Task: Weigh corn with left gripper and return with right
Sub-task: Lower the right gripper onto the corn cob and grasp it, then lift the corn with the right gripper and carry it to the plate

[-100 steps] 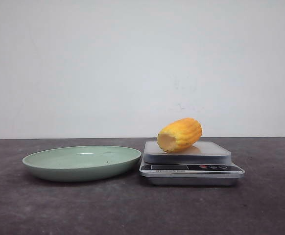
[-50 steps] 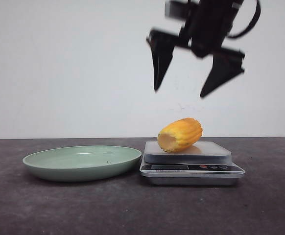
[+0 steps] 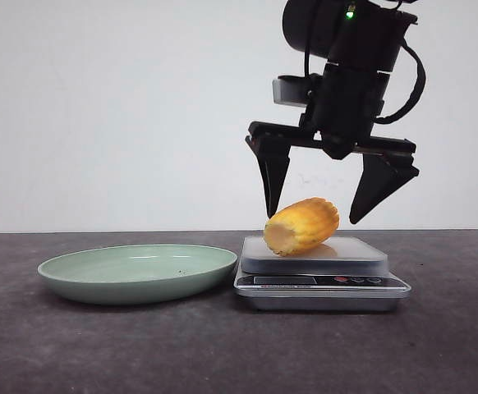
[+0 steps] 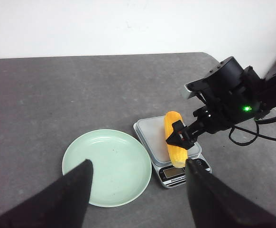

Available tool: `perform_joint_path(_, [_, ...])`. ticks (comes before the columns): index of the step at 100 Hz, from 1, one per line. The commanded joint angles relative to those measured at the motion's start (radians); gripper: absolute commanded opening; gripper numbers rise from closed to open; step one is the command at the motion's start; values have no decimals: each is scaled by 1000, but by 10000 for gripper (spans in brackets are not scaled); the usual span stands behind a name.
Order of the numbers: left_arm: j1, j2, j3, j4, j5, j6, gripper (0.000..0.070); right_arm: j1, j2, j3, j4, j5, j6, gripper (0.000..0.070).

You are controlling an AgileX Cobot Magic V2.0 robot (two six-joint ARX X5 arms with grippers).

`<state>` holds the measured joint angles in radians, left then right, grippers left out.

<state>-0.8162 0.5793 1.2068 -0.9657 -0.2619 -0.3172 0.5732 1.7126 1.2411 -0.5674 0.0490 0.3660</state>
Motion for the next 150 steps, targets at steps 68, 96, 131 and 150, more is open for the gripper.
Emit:
perform_joint_path(68, [-9, 2, 13, -39, -11, 5, 366, 23, 16, 22, 21, 6, 46, 0])
perform_joint_path(96, [-9, 2, 13, -38, -11, 14, 366, 34, -30, 24, 12, 19, 38, 0])
perform_joint_path(131, [-9, 2, 13, -38, -11, 14, 366, 113, -304, 29, -18, 26, -13, 0])
perform_joint_path(150, [-9, 2, 13, -39, -11, 14, 365, 209, -378, 106, -35, -11, -14, 0])
